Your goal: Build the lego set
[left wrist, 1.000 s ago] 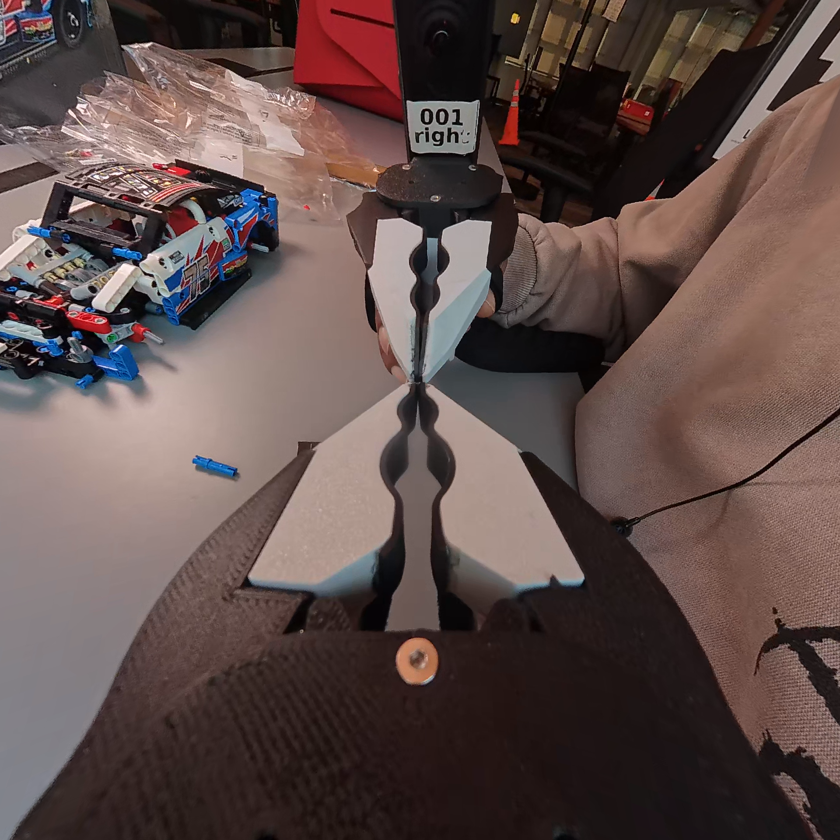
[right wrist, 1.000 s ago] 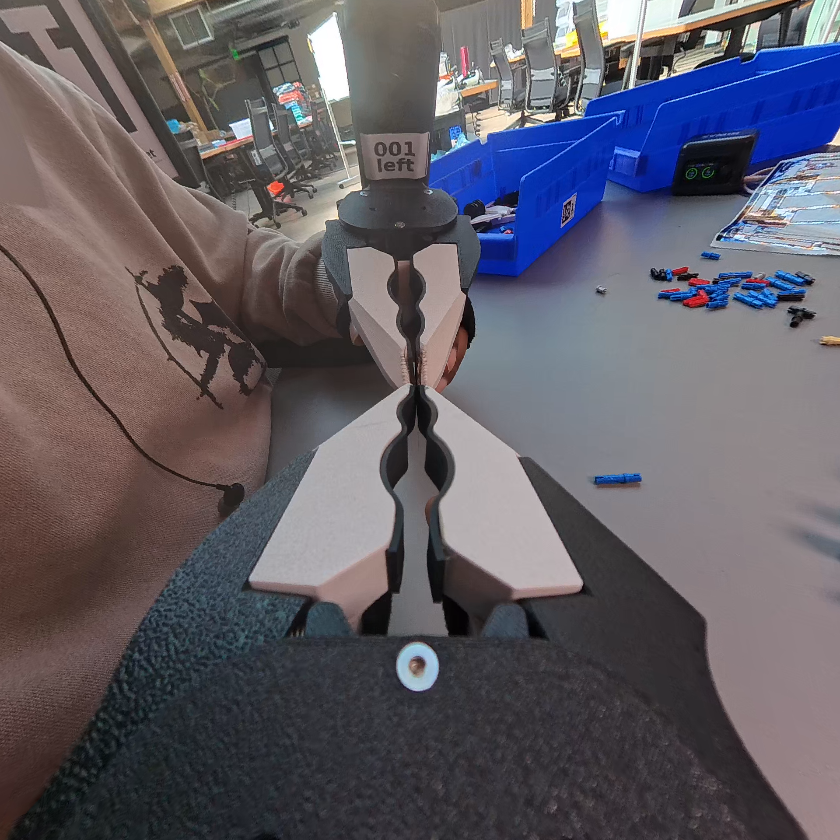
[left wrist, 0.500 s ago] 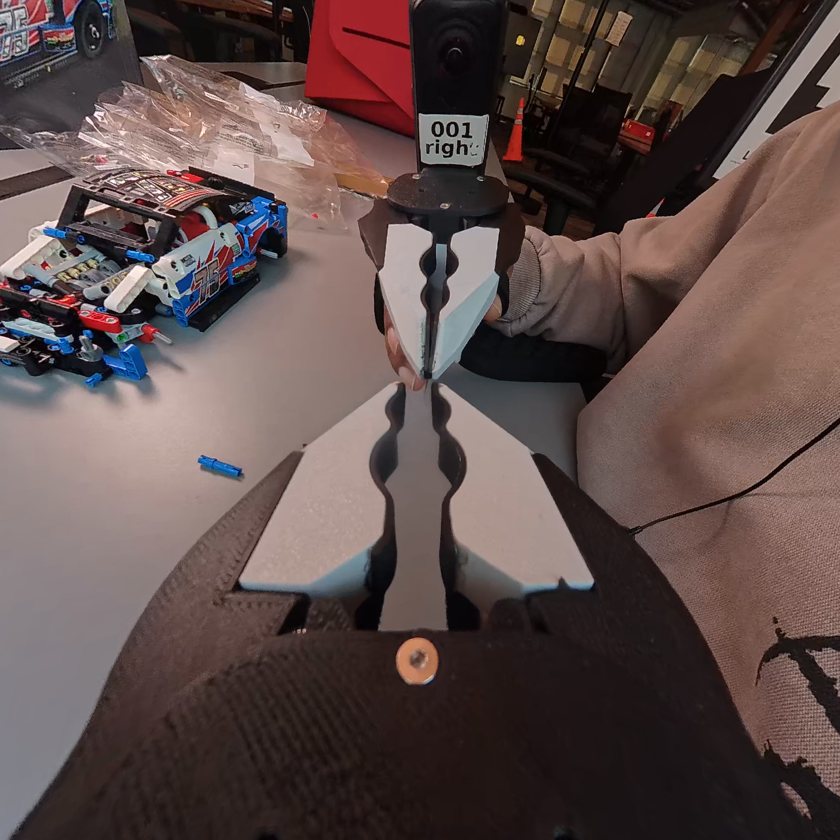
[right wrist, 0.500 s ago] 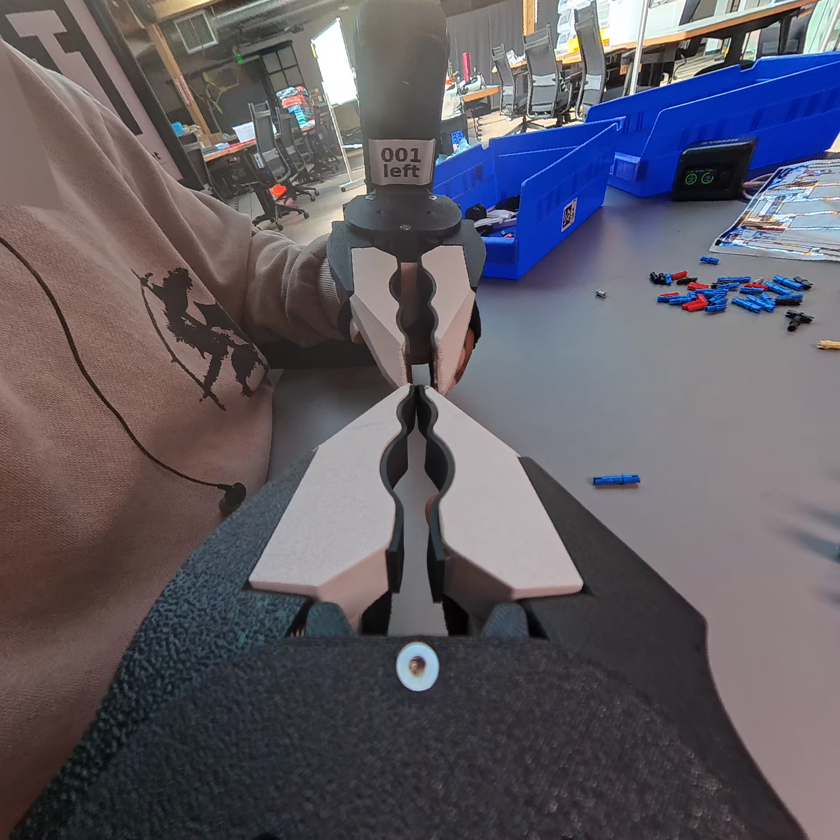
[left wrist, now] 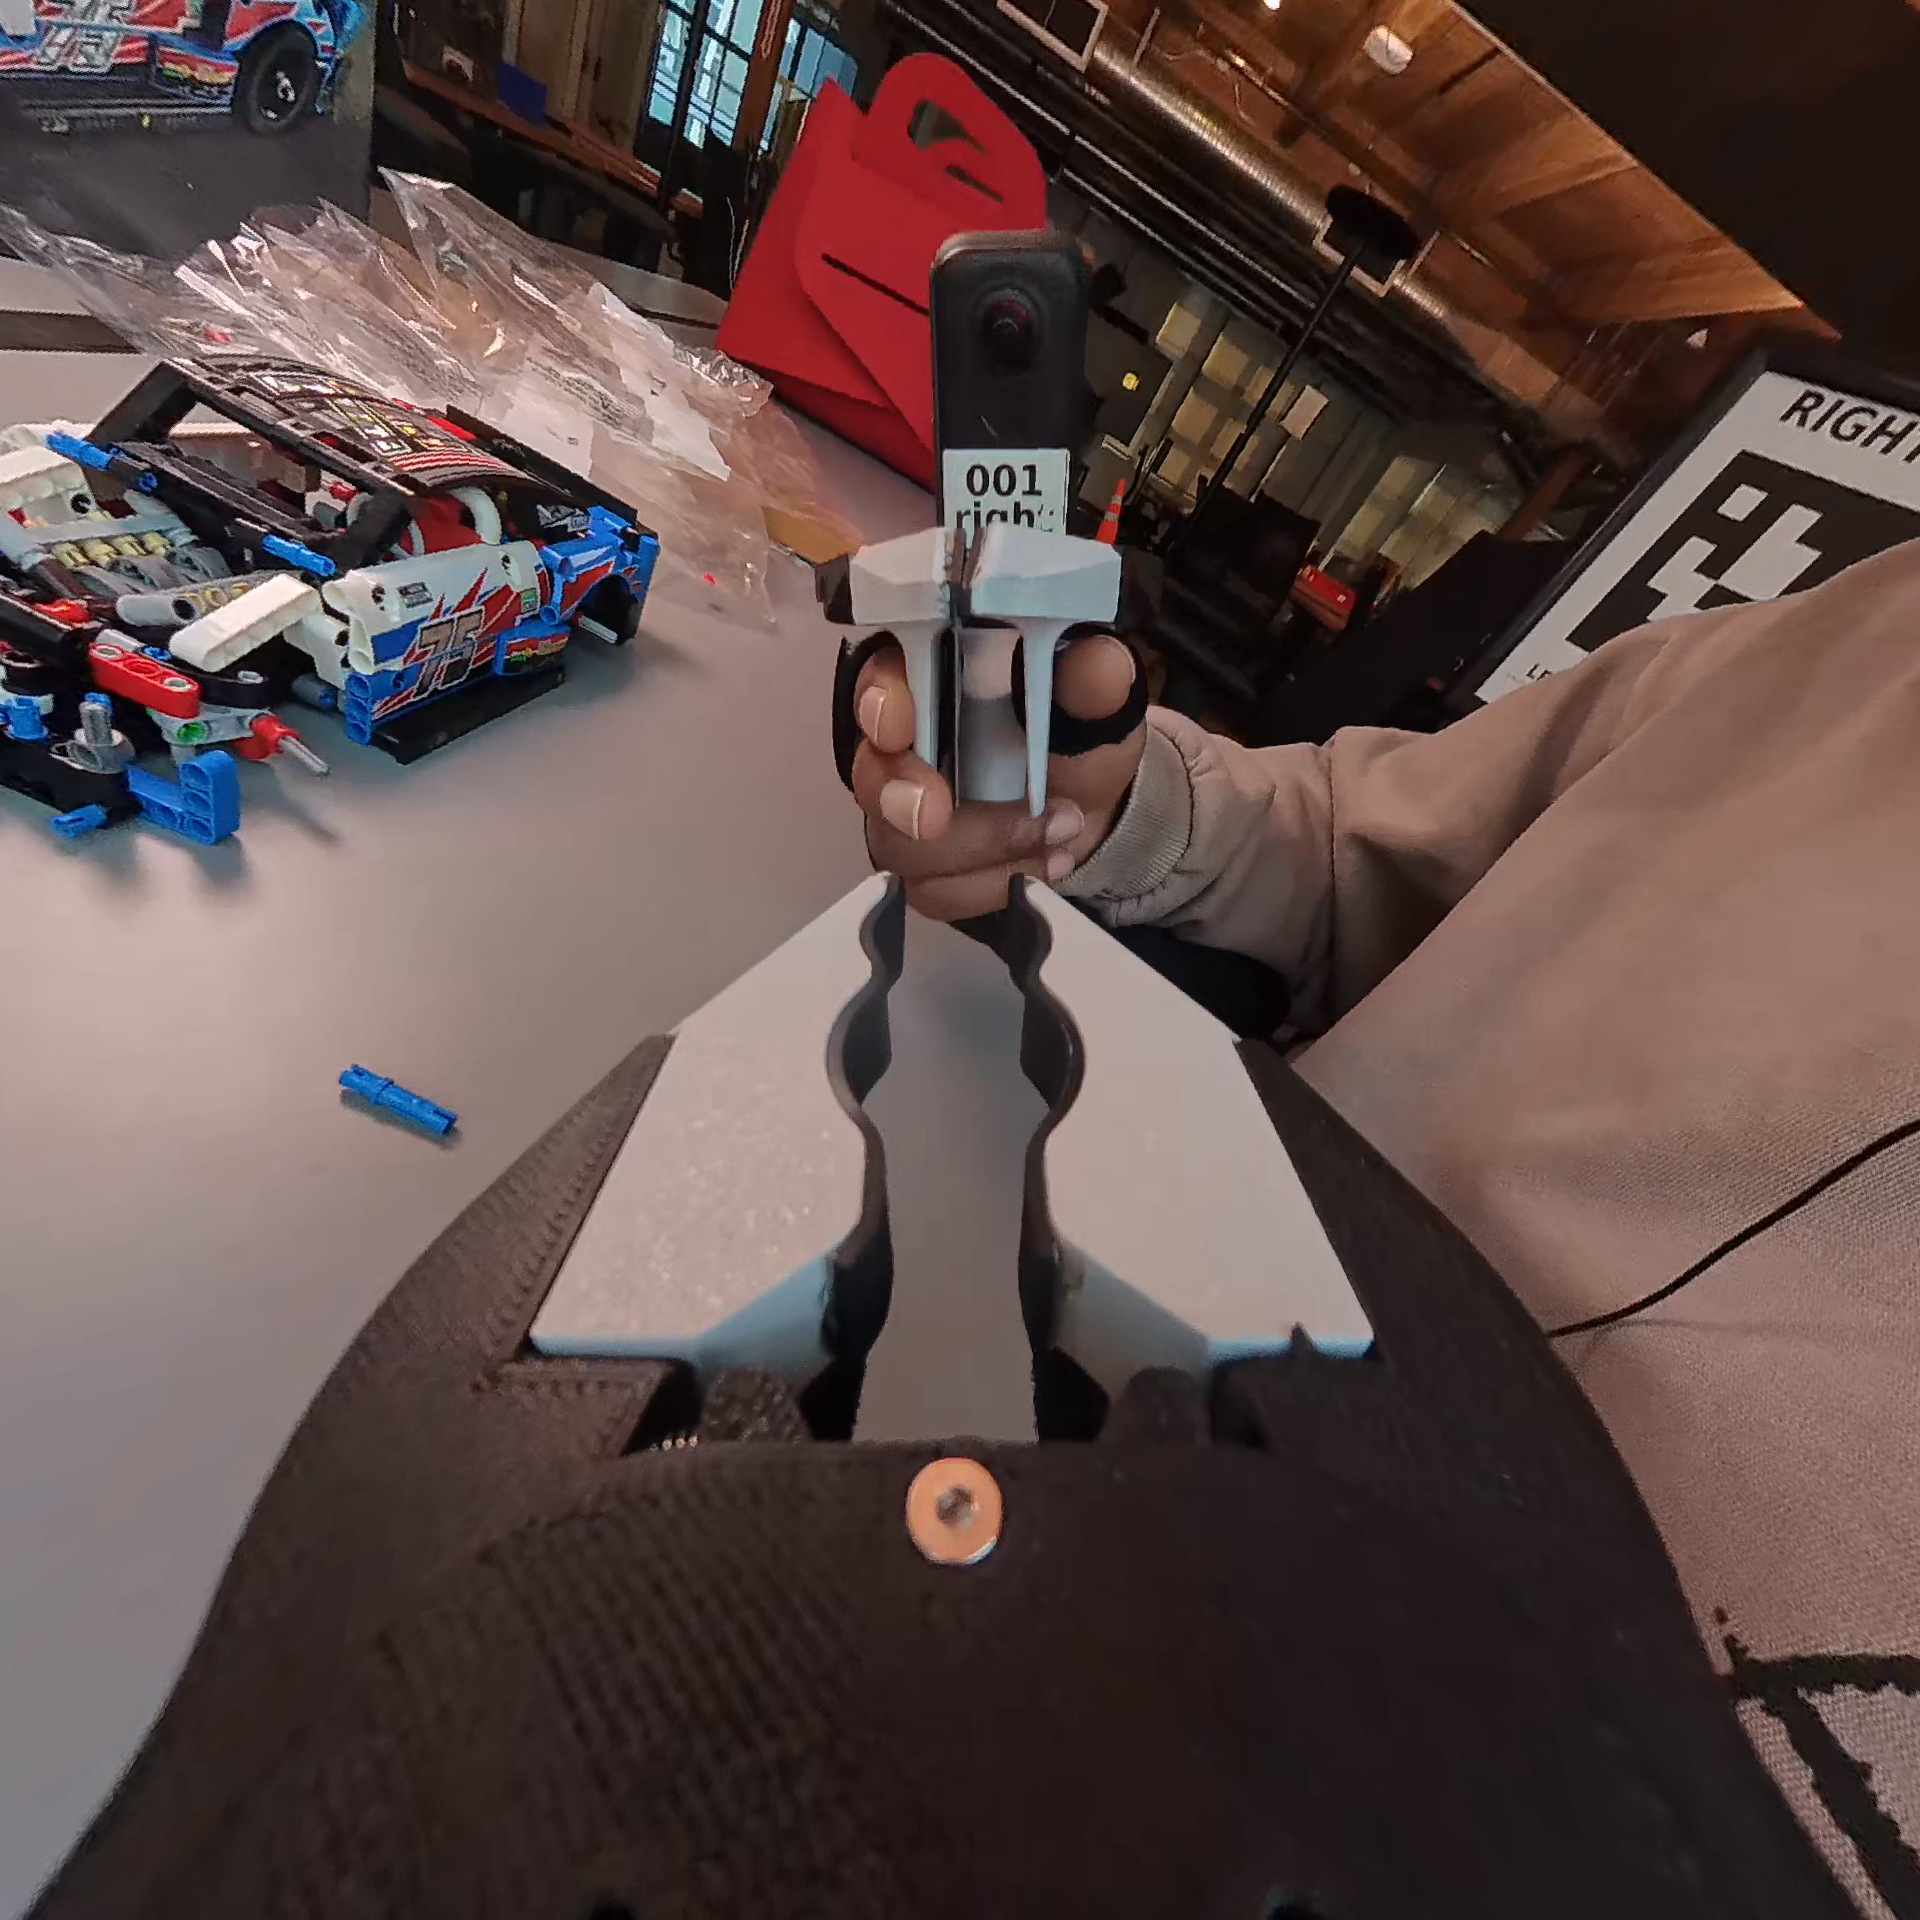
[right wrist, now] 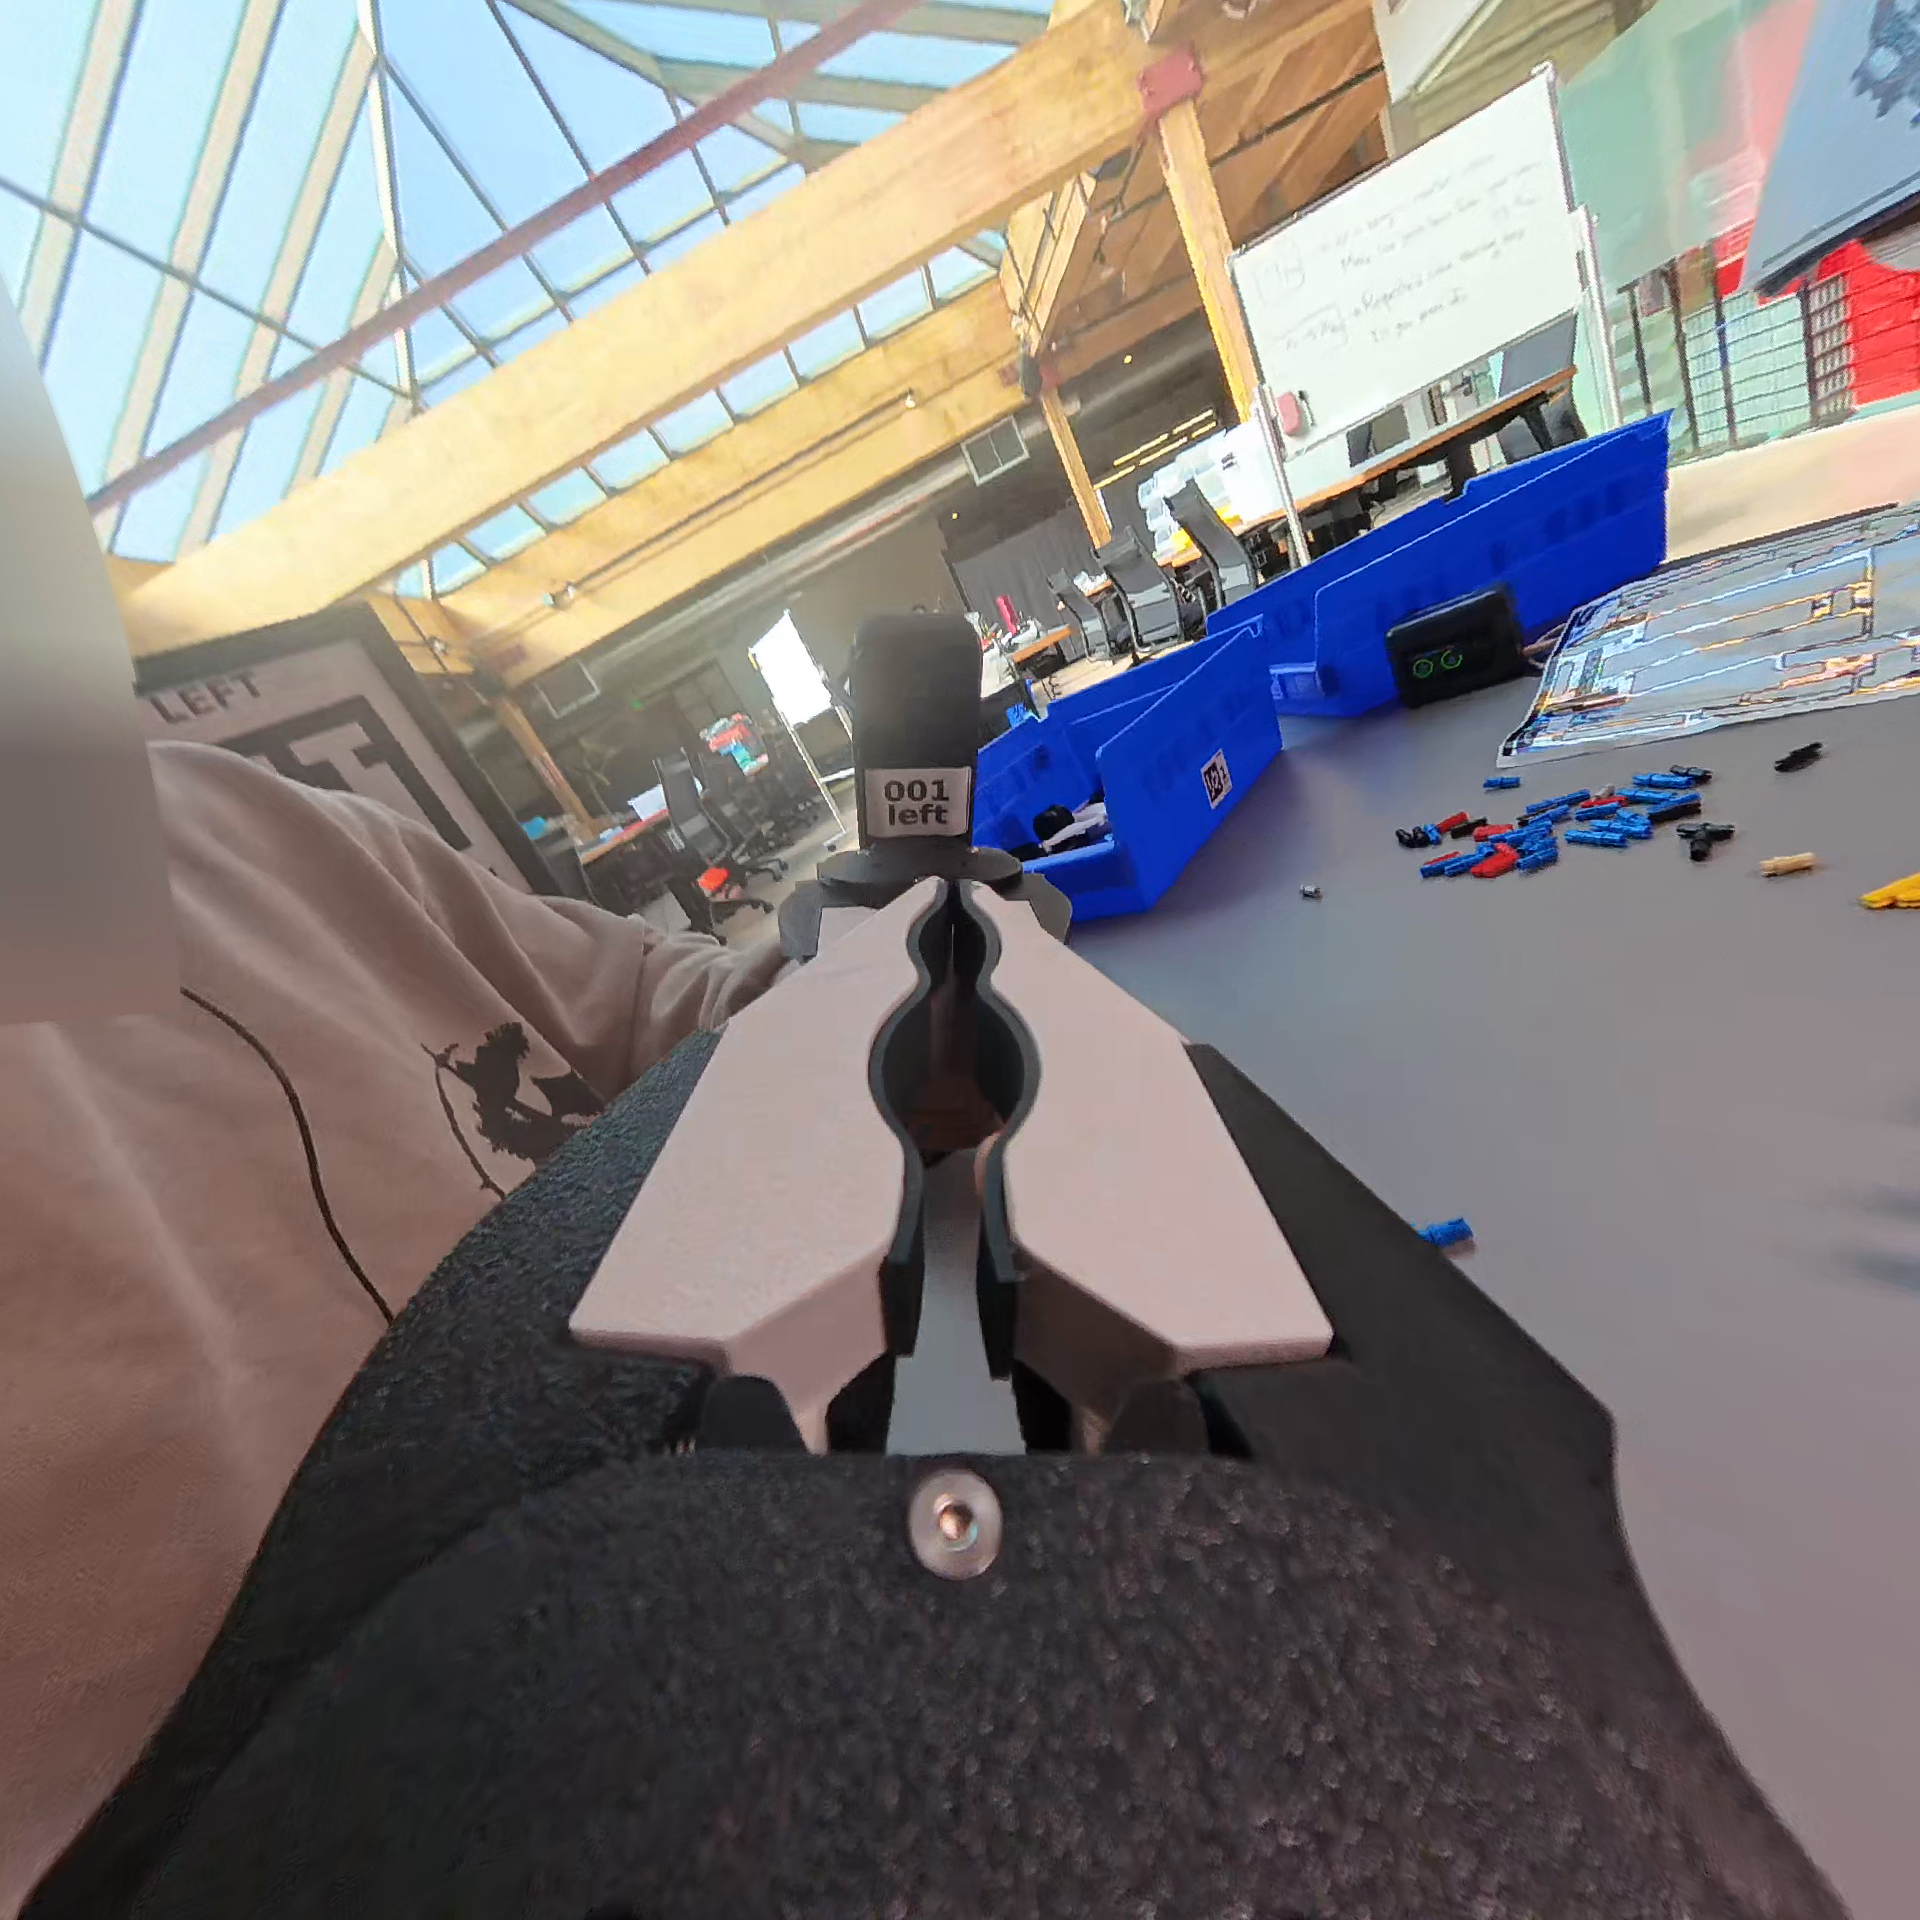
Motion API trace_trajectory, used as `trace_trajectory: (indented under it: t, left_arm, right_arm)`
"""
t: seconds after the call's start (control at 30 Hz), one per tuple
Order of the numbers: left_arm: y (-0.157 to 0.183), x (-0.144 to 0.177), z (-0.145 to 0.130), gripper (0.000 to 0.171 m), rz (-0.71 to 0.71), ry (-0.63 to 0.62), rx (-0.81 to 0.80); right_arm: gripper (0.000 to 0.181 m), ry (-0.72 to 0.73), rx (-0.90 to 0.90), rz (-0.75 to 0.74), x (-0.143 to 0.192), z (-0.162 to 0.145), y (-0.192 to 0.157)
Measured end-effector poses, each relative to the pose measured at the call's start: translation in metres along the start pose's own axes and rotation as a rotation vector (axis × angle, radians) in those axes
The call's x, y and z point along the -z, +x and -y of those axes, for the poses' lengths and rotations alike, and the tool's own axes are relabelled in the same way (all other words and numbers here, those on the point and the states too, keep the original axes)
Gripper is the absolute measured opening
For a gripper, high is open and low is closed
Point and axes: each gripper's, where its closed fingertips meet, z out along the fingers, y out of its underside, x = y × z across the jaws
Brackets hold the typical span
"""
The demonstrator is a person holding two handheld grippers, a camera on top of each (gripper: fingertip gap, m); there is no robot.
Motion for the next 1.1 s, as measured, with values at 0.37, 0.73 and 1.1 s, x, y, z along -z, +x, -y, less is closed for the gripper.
trace_trajectory:
  t: [0.37, 0.73, 1.1]
  left_arm:
    - [-0.009, 0.0, 0.023, 0.012, 0.007, 0.165, 0.089]
    - [-0.006, 0.004, 0.039, 0.01, -0.032, 0.26, 0.136]
    - [-0.005, 0.007, 0.044, 0.003, -0.031, 0.278, 0.145]
  right_arm:
    - [0.0, 0.18, -0.095, 0.005, 0.005, 0.022, 0.005]
    - [0.0, 0.236, -0.144, 0.001, 0.008, 0.027, 0.01]
    - [0.0, 0.217, -0.134, -0.013, 0.005, 0.021, 0.012]
